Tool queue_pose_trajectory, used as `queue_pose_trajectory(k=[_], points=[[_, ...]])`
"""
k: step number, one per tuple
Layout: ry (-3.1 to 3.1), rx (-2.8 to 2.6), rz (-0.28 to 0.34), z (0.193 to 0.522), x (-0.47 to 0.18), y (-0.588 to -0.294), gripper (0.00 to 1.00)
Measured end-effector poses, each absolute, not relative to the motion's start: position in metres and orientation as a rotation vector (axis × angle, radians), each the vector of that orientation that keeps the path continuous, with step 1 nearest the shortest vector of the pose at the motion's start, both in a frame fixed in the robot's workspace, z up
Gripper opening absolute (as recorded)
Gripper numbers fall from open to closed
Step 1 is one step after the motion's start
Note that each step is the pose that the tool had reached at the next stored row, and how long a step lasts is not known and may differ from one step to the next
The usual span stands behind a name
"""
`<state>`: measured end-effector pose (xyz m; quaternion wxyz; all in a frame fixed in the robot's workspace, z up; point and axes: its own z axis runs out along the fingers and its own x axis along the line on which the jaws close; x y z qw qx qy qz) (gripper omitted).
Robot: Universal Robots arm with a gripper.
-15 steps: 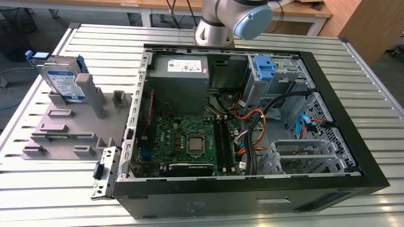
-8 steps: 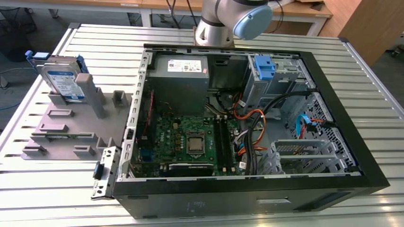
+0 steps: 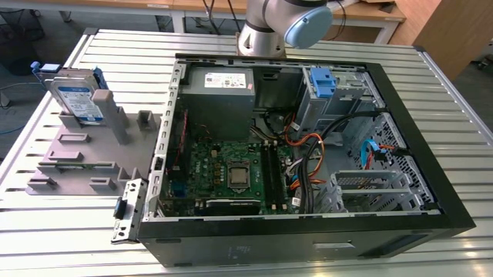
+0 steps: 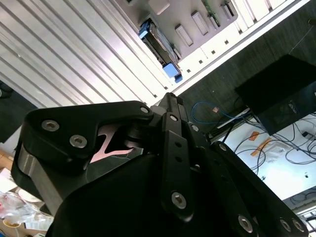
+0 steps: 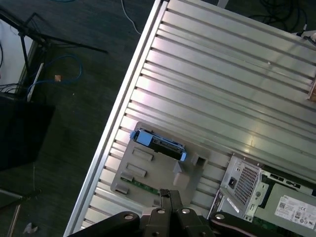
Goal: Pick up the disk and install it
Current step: 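Pick up the disk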
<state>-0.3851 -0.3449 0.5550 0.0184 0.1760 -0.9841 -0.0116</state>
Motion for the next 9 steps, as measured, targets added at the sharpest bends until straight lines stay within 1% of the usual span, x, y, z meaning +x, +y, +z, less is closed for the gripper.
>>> queue_pose_trajectory(k=[5,9], points=[[-3.030,0.674,-0.034,0.5546,-0.3851,-0.3449,0.11],[-3.029,0.676,-0.034,0.5546,-0.3851,-0.3449,0.11]])
